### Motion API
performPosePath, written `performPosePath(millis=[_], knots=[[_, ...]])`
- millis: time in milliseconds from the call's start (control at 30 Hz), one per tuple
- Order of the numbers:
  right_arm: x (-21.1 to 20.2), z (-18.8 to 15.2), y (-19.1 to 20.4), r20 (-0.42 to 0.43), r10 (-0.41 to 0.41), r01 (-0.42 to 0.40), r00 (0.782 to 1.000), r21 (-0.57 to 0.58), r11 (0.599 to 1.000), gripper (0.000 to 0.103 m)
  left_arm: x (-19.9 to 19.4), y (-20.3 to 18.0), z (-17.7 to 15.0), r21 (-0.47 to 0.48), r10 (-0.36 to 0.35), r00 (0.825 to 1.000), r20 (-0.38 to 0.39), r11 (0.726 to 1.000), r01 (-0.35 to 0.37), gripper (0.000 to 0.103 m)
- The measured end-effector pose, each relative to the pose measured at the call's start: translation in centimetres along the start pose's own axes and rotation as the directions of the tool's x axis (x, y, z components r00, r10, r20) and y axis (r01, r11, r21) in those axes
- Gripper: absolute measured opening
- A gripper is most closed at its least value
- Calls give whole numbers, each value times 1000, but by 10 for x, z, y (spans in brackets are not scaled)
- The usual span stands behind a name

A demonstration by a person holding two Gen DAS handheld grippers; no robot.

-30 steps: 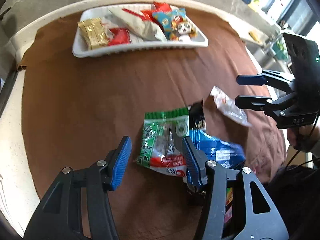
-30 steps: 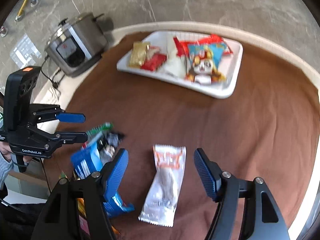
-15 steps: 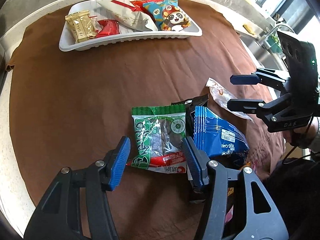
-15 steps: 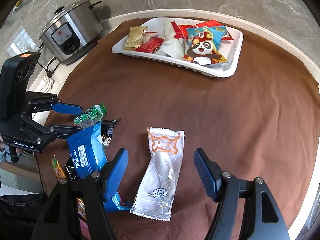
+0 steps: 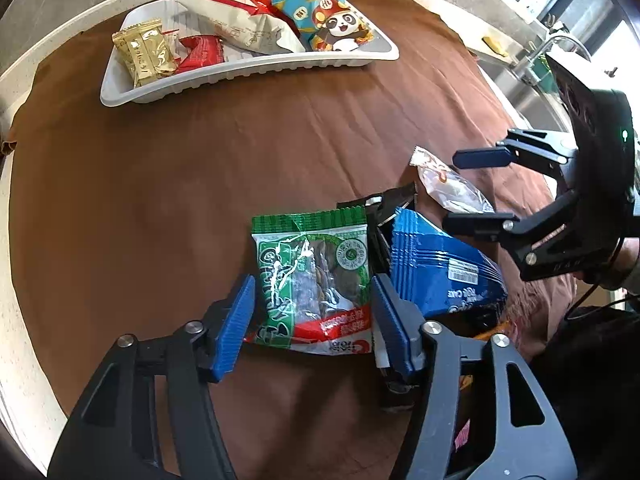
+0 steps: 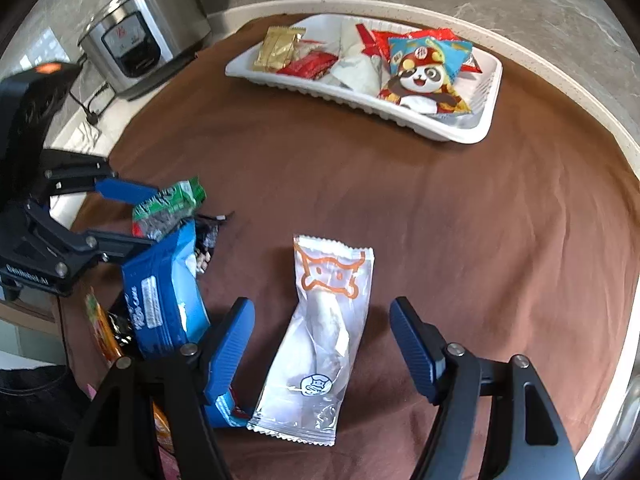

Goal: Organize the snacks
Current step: 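Grasp the green packet with the left tool while the right tool grasps the white wrapper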

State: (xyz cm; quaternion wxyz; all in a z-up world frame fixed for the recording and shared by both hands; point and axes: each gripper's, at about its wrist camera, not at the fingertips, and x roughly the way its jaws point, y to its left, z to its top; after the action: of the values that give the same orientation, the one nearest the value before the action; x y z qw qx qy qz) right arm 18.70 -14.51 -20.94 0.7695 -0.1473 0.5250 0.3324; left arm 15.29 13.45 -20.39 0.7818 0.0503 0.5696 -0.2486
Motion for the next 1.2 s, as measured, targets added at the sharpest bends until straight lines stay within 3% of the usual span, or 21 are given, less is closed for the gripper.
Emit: performPosePath(millis=[167,267,367,433,533,633,700,867,1200], knots=[[3,-2,7,3,-35,36,999,-53,998,75,5,8,-1,-29,2,1000,5,1000,-2,72],[5,-4,11,6,-70,70,998,-92,993,72,8,14,-2,-45,12,1000,19,999,-11,73],[5,-5,13,12,-74,75,997,-109,991,68,12,4,-5,41,86,996,16,995,-87,70],[6,-5,13,13,-73,74,997,-114,991,67,17,-8,-7,130,158,987,6,979,-158,69],[6,-5,15,21,-72,74,997,-121,990,62,17,-7,-6,103,151,989,14,983,-151,69],[4,-6,19,32,-68,72,997,-136,988,44,15,-5,-5,96,176,984,26,979,-178,57],[4,-5,21,33,-70,74,997,-143,987,39,14,-2,-6,86,172,985,30,981,-174,48],[1,-5,20,40,-50,55,998,-138,989,35,8,5,-9,54,160,986,47,985,-163,37],[-10,4,-23,64,109,-114,992,88,990,33,-2,18,-15,-37,89,994,65,996,-87,31]])
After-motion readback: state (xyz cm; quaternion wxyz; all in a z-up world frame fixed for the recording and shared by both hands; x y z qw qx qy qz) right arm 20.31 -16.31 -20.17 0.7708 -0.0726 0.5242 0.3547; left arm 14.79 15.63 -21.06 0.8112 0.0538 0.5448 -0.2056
